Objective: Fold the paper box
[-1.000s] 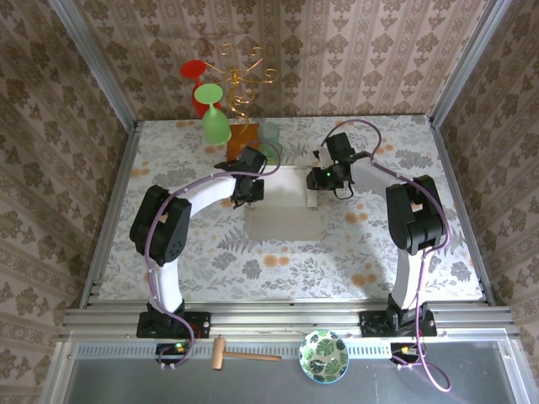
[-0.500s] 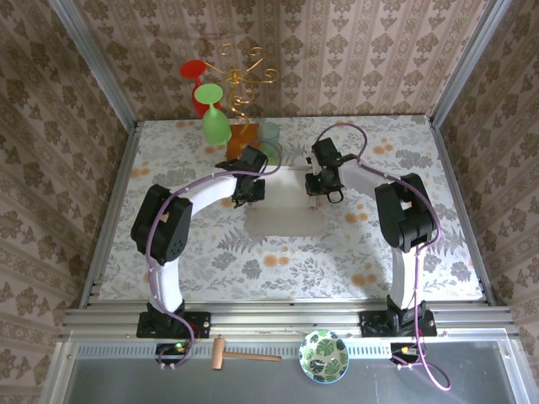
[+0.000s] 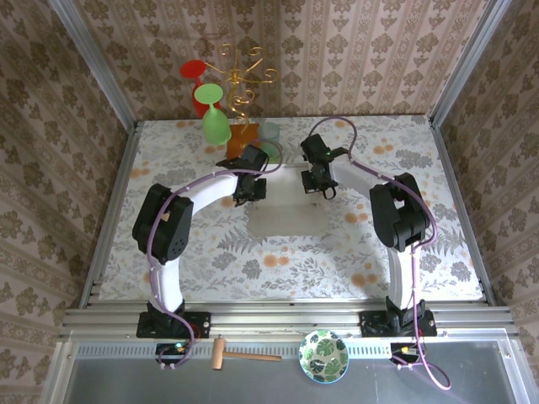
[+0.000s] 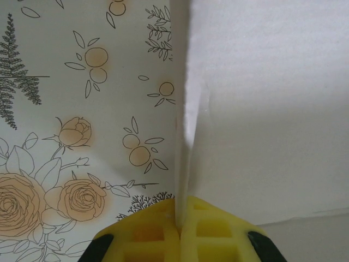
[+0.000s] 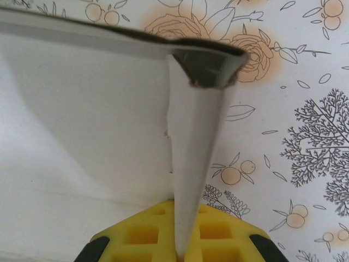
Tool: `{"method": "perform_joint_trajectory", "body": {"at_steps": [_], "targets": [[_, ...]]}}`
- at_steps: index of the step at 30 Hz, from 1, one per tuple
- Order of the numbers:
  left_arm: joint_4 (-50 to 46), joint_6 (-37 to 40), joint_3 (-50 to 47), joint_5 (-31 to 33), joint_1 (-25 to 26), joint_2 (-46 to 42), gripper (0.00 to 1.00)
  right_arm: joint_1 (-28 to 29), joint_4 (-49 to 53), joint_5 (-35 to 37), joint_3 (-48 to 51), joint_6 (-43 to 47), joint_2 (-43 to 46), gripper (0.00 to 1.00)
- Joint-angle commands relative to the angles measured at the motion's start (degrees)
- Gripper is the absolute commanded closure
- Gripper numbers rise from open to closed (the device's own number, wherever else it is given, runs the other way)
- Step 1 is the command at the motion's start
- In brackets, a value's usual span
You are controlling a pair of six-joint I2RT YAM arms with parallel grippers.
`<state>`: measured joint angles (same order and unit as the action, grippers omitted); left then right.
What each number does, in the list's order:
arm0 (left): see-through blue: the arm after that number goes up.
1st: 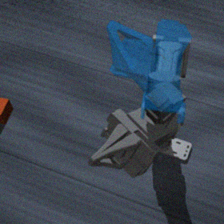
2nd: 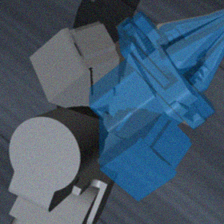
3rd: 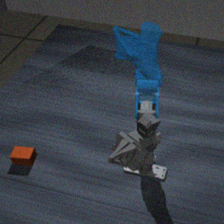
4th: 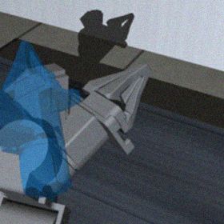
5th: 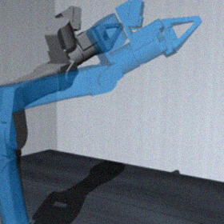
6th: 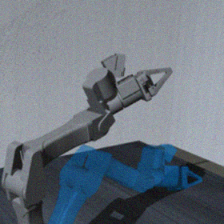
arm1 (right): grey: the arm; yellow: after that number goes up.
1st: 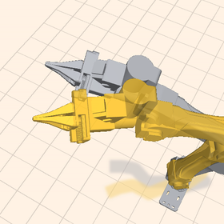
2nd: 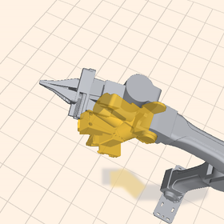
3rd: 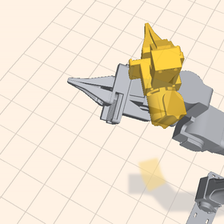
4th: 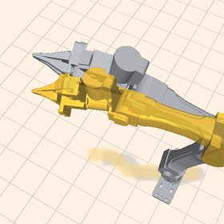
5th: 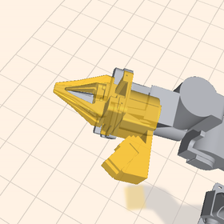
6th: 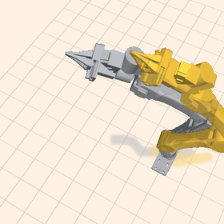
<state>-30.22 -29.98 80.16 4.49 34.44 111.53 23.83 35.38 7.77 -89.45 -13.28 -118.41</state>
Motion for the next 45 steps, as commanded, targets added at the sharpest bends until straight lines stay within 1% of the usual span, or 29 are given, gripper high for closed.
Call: {"method": "perform_joint_trajectory", "body": {"at_steps": [1,11,16,20,24,29,32,38,41,45], "targets": [[-3.1,0.4,2.3,2.6,0.0,1.3,1.00,1.5,8.0,8.9,-2.3,-1.6,-2.1,0.95],[-4.5,-0.9,2.0,5.3,0.8,1.0,1.00,4.3,14.1,17.8,-5.1,-5.7,-3.7,0.91],[-4.3,-1.2,1.7,5.3,0.9,0.7,1.00,5.6,15.2,20.3,-5.7,-7.2,-4.0,0.88],[-4.2,-1.4,1.8,5.2,1.1,0.7,1.00,6.3,15.9,21.6,-6.2,-7.4,-4.6,0.84],[-4.3,-1.5,1.8,5.2,1.3,0.7,1.00,6.4,16.0,22.9,-6.3,-7.8,-4.6,0.88],[-4.5,-1.7,1.7,5.3,1.3,0.8,1.00,6.3,16.8,23.7,-7.3,-8.1,-5.2,0.90],[-4.6,-1.8,1.6,5.4,1.3,0.7,1.00,6.5,17.0,24.1,-7.6,-8.2,-5.5,0.94],[-4.7,-2.1,1.8,5.4,1.3,0.6,1.00,6.8,18.5,24.4,-8.6,-8.8,-6.7,1.00],[-4.9,-2.3,1.9,5.4,1.3,0.6,1.00,6.9,19.3,25.3,-8.9,-9.7,-7.1,1.00],[-5.1,-2.7,2.0,5.5,1.4,0.6,1.00,8.0,19.5,28.4,-8.9,-9.5,-7.1,1.00]]}}
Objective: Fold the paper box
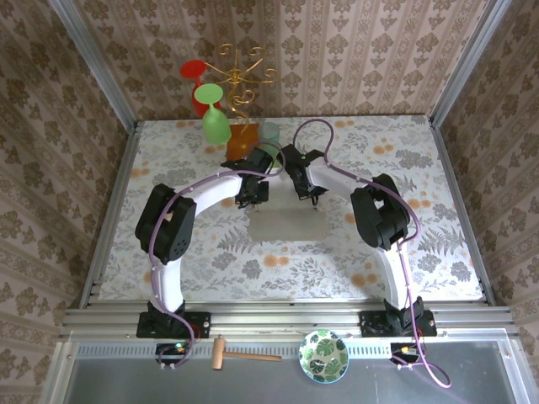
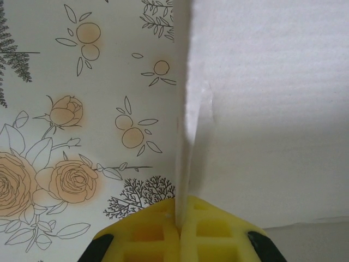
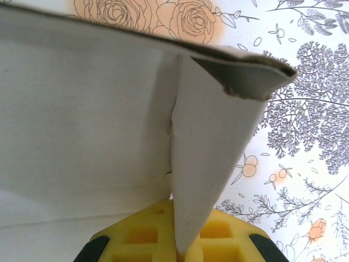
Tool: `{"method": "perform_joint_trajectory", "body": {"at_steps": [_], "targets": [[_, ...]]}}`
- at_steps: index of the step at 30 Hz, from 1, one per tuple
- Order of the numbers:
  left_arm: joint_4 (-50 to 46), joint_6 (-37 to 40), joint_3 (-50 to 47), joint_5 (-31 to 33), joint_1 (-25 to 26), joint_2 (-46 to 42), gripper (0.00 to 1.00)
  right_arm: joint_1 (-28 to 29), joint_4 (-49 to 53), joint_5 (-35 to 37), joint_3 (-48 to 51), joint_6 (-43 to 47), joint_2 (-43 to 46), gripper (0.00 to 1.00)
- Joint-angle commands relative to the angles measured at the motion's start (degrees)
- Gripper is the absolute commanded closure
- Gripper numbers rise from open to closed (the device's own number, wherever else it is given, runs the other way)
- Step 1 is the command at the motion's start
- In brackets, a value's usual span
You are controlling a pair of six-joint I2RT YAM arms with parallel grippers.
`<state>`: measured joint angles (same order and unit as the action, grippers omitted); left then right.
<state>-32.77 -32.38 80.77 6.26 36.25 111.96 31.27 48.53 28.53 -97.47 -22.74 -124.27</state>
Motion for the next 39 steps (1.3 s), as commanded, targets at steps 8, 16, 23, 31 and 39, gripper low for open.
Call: {"method": "perform_joint_trajectory", "body": {"at_steps": [8,16,23,31,39], "targets": [[-2.4,-0.6,1.4,3.3,-0.4,0.2,1.00,1.2,5.3,6.5,0.2,0.5,-1.1,1.00],[-1.9,-0.8,0.7,2.7,-0.7,-0.2,1.00,-1.4,-4.5,-11.7,5.0,1.6,5.0,1.00],[-2.0,-0.6,0.5,2.7,-0.7,-0.2,1.00,-2.8,-3.4,-14.6,3.3,0.1,5.9,0.86],[-1.9,-0.5,0.2,2.5,-0.7,-0.3,1.00,-4.5,-2.7,-15.0,0.6,0.7,6.3,0.76],[-2.0,-0.3,0.3,2.5,-0.7,-0.2,1.00,-5.3,-1.9,-16.0,-2.3,0.7,4.0,0.73]]}}
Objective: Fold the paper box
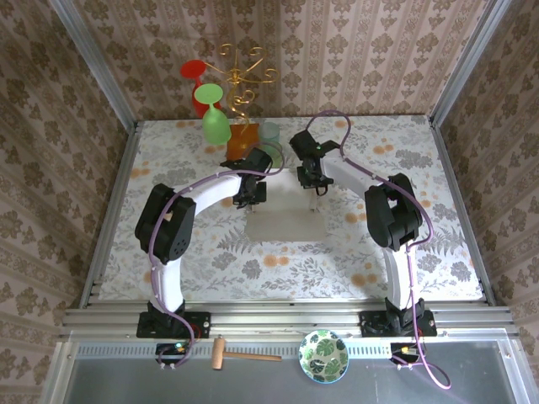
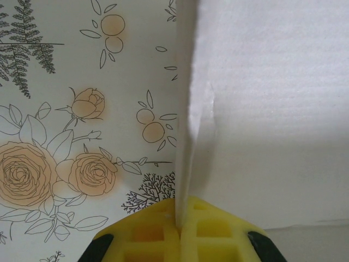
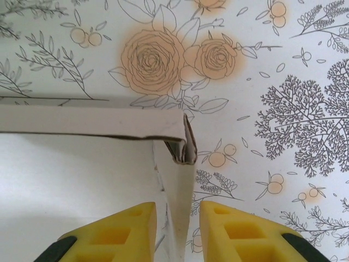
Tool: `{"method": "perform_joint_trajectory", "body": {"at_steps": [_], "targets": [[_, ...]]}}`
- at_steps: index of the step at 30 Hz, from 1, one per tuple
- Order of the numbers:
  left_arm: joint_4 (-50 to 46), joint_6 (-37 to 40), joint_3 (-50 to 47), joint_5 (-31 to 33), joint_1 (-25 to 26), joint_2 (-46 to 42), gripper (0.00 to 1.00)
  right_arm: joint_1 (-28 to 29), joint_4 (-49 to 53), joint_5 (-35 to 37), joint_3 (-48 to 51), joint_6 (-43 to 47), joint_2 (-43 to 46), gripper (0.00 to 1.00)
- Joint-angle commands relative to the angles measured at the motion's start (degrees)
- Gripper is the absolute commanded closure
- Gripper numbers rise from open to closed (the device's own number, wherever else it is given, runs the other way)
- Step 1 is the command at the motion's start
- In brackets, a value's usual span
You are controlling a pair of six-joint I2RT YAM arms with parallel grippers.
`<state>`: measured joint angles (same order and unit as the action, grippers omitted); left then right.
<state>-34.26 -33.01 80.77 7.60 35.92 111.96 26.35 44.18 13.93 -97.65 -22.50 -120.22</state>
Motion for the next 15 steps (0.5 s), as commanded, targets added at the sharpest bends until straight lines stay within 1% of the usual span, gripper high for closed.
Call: {"method": "perform_joint_trajectory", "body": {"at_steps": [1,6,15], "targets": [[-0.5,0.4,0.3,1.2,-0.5,-0.2,1.00,-0.5,2.7,-1.4,-2.5,0.4,-0.4,0.73],[-0.6,0.4,0.4,1.1,-0.4,-0.1,1.00,-0.9,2.7,-1.6,-2.8,0.2,-2.0,0.74],[-0.7,0.5,0.8,1.1,-0.4,0.3,1.00,-1.0,3.9,-0.4,-4.7,0.2,-5.2,0.80]]}}
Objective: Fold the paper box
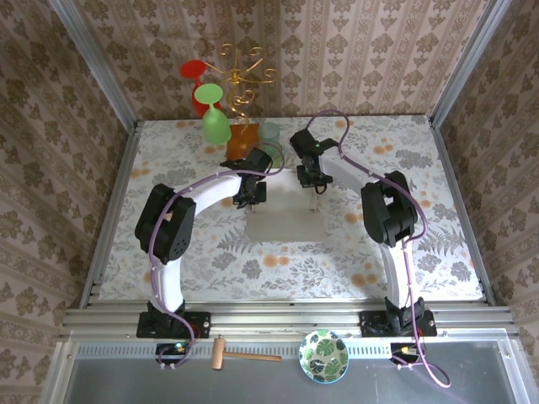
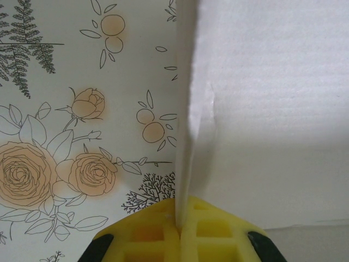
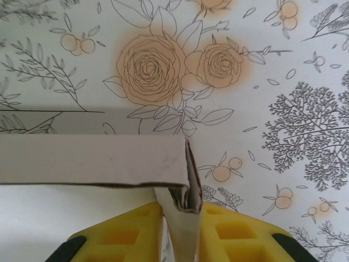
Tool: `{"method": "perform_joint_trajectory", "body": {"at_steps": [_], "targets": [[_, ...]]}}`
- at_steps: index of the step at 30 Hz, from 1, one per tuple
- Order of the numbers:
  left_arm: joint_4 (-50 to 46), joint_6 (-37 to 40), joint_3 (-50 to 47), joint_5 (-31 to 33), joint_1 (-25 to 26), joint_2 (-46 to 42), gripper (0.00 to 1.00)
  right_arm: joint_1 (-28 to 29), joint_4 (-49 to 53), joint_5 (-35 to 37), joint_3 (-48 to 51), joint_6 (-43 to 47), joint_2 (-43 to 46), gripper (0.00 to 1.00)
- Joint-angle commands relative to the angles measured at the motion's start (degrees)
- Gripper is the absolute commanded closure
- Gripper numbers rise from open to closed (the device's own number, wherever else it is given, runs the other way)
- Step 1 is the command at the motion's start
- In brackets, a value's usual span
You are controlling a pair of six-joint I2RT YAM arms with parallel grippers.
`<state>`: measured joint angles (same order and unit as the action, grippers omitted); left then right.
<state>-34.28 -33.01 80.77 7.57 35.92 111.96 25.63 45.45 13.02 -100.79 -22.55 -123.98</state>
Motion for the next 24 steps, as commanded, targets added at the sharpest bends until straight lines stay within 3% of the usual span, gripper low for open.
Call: {"method": "perform_joint_trajectory", "body": {"at_steps": [1,10,16,24], "targets": [[-0.7,0.5,0.9,1.1,-0.4,0.2,1.00,-0.3,2.6,0.8,-1.5,0.2,-1.4,0.82],[-0.8,0.5,1.2,1.2,-0.4,0.4,1.00,0.0,2.8,3.0,0.7,-0.7,-1.1,0.86],[-0.9,0.2,1.3,1.2,-0.4,0.5,1.00,0.7,0.7,3.9,4.0,-1.6,1.8,0.78],[-0.8,0.1,1.4,1.2,-0.3,0.5,1.00,0.8,0.4,4.4,5.6,-1.9,2.4,0.85]]}}
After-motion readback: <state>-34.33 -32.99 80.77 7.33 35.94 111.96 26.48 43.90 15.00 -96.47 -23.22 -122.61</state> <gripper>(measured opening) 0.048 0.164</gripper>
